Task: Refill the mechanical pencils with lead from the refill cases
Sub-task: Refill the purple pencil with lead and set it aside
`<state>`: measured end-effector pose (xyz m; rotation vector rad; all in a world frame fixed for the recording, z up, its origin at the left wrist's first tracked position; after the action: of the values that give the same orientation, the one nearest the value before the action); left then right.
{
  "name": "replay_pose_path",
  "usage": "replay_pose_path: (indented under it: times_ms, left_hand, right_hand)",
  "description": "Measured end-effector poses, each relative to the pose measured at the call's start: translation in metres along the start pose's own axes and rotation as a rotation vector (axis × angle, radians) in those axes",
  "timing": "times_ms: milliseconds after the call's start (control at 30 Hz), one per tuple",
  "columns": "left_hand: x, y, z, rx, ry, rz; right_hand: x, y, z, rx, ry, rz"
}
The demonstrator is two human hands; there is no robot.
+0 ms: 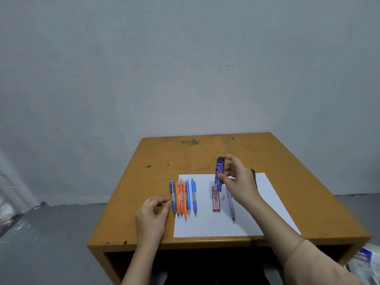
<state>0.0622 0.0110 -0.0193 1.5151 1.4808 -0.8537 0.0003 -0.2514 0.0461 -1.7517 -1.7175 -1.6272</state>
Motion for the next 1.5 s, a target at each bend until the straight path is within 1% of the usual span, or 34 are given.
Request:
replay_pose_path:
  times_ms: [133, 233, 400, 600, 733, 967, 1200, 1367, 1500]
  left_hand:
    - [-0.001, -0.001, 0.000, -0.004, 0.007, 0.015]
    - [-0.003, -0.002, 0.001, 0.006, 0.027, 0.039]
    - [-0.003, -0.002, 0.000, 0.002, 0.019, 0.059]
    - [-0.003, -0.003, -0.001, -0.006, 0.034, 0.068]
    - [-0.005, -0.004, -0.001, -0.010, 0.046, 0.067]
    - [0.000, -0.003, 0.000, -0.006, 0.043, 0.045]
    - [0.000, -0.004, 0.000, -0.001, 0.037, 0.046]
    - [-0.002, -0.004, -0.001, 0.003, 0.029, 0.058]
    - [-0.003, -0.005, -0.001, 0.001, 0.036, 0.060]
  right_hand:
    - [-0.008, 0.008, 0.015, 0.054, 0.036, 0.049]
    - [-0.018, 0.014, 0.031, 0.150, 0.050, 0.119]
    - [-0.032, 0.017, 0.054, 0.341, 0.006, 0.184]
    - [-0.044, 0.011, 0.065, 0.467, -0.075, 0.233]
    - [-0.053, 0.008, 0.067, 0.495, -0.164, 0.232]
    - [-0.070, 0.004, 0.067, 0.533, -0.320, 0.292]
    - [-0.071, 0.002, 0.069, 0.587, -0.421, 0.273]
    - [-0.065, 0.003, 0.067, 0.585, -0.409, 0.262]
    - [-0.051, 0.009, 0.055, 0.485, -0.321, 0.237]
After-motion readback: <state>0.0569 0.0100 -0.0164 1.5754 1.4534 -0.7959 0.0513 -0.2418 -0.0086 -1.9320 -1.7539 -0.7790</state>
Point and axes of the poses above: each hand's wrist, its own y-axis towards the middle knuckle, its own z-axis out of the palm, x = y × z, the point moved 10 cm from there along y, towards the middle knuckle, and after that the axes turned 11 degrees about -z, right-handed, at the moved point
